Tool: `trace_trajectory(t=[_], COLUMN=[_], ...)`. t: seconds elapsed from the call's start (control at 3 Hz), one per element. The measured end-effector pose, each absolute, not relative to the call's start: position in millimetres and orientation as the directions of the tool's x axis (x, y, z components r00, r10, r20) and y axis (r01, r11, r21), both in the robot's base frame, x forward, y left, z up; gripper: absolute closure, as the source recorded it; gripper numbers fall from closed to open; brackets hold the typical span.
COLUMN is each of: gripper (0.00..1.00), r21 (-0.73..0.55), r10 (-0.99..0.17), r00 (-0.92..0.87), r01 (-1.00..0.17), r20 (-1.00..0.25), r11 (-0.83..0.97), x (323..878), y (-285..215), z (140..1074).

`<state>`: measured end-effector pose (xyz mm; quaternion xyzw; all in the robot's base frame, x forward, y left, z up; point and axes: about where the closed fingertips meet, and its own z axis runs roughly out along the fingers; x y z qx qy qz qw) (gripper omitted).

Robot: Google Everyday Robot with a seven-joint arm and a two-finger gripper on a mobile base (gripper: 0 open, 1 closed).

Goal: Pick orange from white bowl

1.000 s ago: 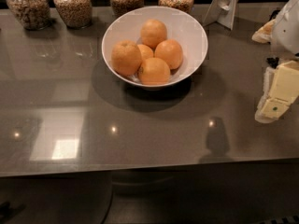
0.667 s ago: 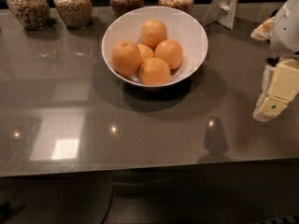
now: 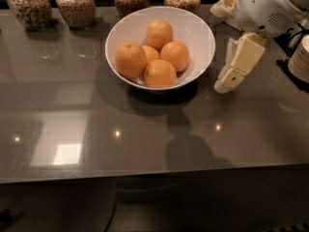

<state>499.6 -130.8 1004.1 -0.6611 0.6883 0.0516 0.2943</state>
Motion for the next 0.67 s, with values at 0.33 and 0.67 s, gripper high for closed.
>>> trace_trajectory(t=[0.33,0.67], gripper=[0.0,0.0], r21=[-0.322,-0.323], r10=[-0.813,-0.767], r00=[0.143,0.227], r01=[-0.945,-0.946], r20=[-0.564,-0.601], r11=[0.057,-0.027], x=[528.4,546.4], y=[-89.0,-44.7], z=[1012.9,1014.6])
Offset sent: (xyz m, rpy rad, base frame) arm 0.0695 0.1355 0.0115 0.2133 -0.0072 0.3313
